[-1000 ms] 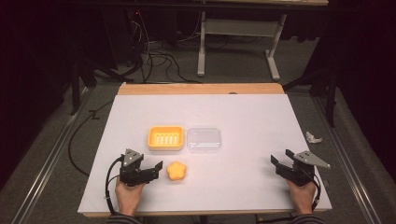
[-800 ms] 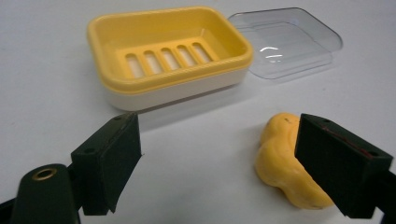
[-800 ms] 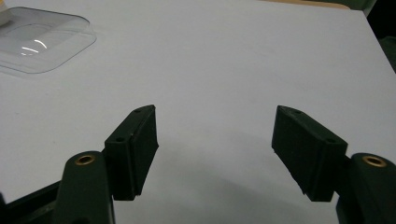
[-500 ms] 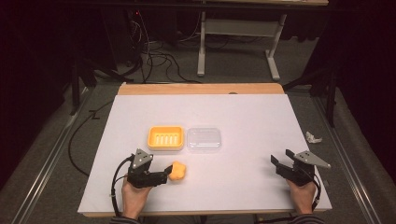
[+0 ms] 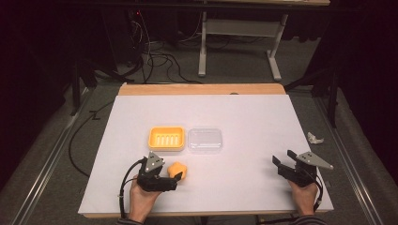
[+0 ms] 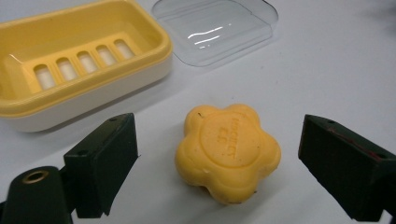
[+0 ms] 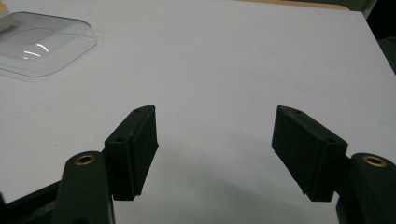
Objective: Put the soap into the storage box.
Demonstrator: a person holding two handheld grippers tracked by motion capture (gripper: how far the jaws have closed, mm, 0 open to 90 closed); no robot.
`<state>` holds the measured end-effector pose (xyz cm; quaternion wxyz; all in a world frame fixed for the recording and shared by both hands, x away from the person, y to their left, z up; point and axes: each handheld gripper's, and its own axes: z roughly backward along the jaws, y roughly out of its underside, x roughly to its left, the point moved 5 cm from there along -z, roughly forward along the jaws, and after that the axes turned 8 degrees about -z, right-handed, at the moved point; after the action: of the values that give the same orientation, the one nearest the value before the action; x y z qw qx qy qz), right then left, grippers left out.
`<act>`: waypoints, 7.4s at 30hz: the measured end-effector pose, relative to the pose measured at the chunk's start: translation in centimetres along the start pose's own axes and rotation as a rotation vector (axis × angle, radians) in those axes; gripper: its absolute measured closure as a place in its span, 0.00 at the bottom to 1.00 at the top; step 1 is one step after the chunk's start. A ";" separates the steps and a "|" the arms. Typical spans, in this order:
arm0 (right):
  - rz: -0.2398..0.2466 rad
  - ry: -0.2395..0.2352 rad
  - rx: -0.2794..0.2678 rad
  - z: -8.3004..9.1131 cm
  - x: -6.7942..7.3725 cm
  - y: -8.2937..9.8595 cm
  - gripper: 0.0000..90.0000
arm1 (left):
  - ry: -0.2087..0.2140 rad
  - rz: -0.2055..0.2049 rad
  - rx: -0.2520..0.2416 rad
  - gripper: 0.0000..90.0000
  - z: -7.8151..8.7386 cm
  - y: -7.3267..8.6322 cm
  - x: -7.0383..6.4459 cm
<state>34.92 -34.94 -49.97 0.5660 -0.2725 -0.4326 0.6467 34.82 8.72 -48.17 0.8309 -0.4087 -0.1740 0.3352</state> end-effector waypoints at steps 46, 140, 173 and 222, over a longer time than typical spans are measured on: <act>-0.003 -0.005 -0.004 0.1 0.0 0.0 0.35 | -0.020 -0.090 0.172 0.25 -3.8 1.0 -1.3; -0.004 -0.015 -0.005 0.1 0.0 0.0 0.35 | -0.081 0.005 -0.010 0.29 0.5 -6.0 4.3; -0.010 -0.022 -0.024 0.2 -0.1 -0.1 0.35 | -0.177 0.094 0.030 0.29 -2.6 -7.4 9.1; -0.008 -0.023 -0.022 0.2 -0.1 -0.1 0.35 | -0.192 0.097 0.105 0.29 -7.8 -5.7 9.6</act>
<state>34.81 -35.09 -49.84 0.5606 -0.2693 -0.4472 0.6428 48.44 8.48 -48.21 0.8134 -0.3387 -0.2147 0.4213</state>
